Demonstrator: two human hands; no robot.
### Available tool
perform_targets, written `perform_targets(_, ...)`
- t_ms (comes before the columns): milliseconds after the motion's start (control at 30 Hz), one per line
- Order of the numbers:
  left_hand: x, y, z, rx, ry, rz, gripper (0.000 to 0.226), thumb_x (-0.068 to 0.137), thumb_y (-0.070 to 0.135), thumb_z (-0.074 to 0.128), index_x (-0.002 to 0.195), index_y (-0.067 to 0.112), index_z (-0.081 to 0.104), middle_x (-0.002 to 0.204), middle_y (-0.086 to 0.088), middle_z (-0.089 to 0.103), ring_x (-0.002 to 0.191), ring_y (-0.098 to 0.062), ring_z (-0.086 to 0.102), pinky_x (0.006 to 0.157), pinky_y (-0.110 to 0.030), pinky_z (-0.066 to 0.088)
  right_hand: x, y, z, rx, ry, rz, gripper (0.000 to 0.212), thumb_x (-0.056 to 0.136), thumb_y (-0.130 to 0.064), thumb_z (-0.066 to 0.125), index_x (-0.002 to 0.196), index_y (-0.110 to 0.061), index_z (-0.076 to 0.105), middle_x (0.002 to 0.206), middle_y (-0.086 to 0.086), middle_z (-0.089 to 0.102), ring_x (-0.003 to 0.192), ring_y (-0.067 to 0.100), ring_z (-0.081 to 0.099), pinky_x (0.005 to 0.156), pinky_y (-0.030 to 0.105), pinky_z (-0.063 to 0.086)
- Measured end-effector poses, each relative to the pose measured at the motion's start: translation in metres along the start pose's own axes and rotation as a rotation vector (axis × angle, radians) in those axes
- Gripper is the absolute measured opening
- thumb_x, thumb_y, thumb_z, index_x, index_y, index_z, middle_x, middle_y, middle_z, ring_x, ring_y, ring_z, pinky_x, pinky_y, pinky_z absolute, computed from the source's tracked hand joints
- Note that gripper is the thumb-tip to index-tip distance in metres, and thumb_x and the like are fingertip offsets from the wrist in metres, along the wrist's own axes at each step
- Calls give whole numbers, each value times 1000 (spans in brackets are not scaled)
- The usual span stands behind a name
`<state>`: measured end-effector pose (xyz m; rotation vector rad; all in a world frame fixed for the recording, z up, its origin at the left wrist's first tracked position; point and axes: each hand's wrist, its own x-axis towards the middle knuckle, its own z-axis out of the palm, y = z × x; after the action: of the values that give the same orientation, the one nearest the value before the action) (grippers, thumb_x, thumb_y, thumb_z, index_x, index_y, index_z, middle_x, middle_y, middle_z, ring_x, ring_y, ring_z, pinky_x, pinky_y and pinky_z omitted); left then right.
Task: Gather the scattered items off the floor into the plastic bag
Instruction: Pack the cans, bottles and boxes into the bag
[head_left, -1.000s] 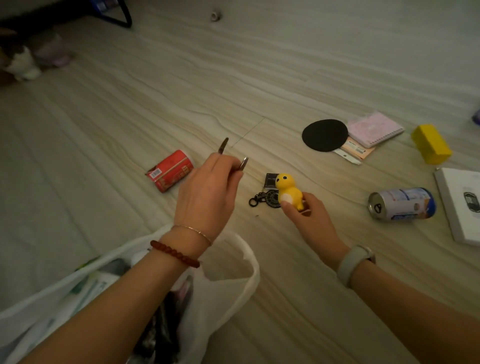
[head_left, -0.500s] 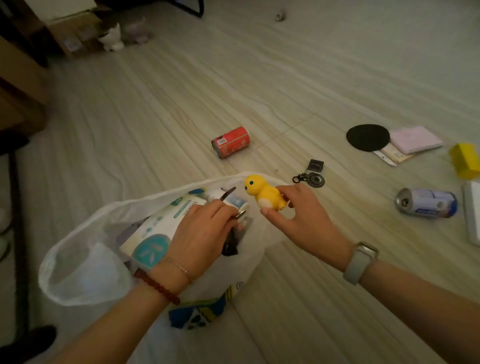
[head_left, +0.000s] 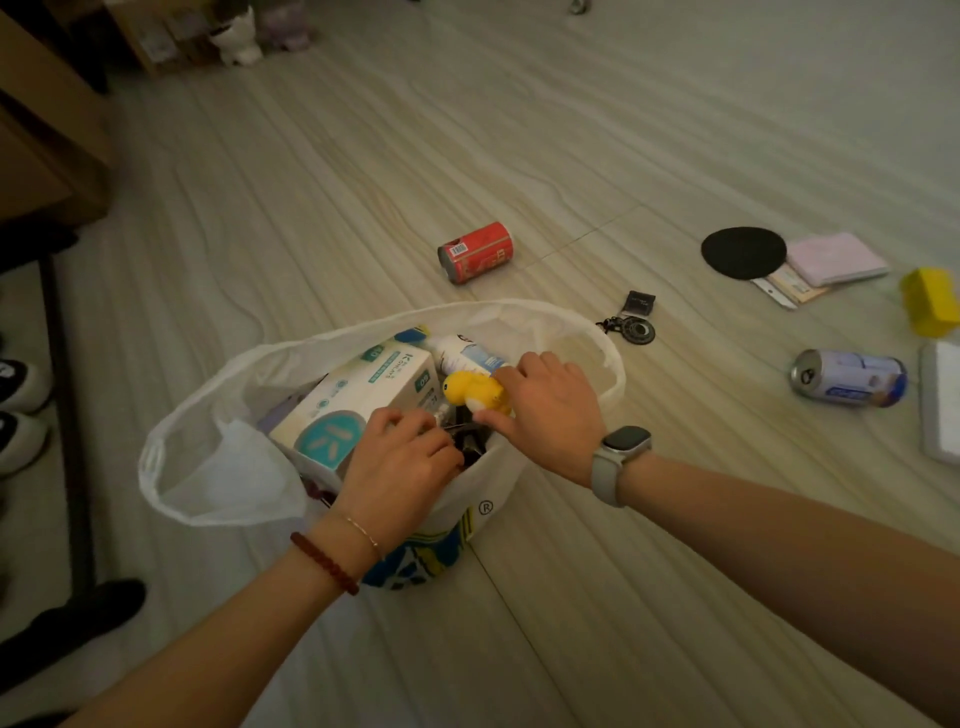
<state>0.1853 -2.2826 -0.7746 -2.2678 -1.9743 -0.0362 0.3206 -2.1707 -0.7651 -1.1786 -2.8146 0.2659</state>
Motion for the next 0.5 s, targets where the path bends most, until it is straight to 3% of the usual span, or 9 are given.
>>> perform_targets(100,0,-2,-5,20,26,-27,17,59,23,82,70,21,70,74,2,70,75,-22,65,76,-34,28,3,-3,4,-10,11,-23,48,89,-47,45,126,-16,47,118,11,54,109,30,45,83,39,33)
perform_targets(200,1,-1,1,36,-51,-19,13,61,29,81,67,25,70,70,5,69,74,-22,63,75,-34,27,0,2,10,-55,-53,-77,45,92,-37,44,133,-19,39,127,9,52,114,30,42,86,40,31)
perform_targets(333,7,2,14,-26,-98,-54,15,60,32,82,69,27,71,70,6,68,72,-20,63,75,-35,34,-7,11,9,25,45,-146,38,85,-22,52,122,-15,54,114,12,61,103,33,55,77,41,40)
perform_targets(400,9,1,14,-81,-60,-111,21,61,33,82,78,26,71,74,7,69,74,-19,63,74,-35,40,-11,18,6,61,124,-163,34,81,-23,49,112,-15,60,105,9,65,95,31,60,71,38,45)
perform_targets(500,18,-6,7,-232,102,-202,21,74,34,68,93,23,68,85,3,69,83,-22,61,75,-34,38,-13,35,-1,114,166,-195,37,83,-28,40,112,-17,60,108,5,64,100,28,60,80,38,44)
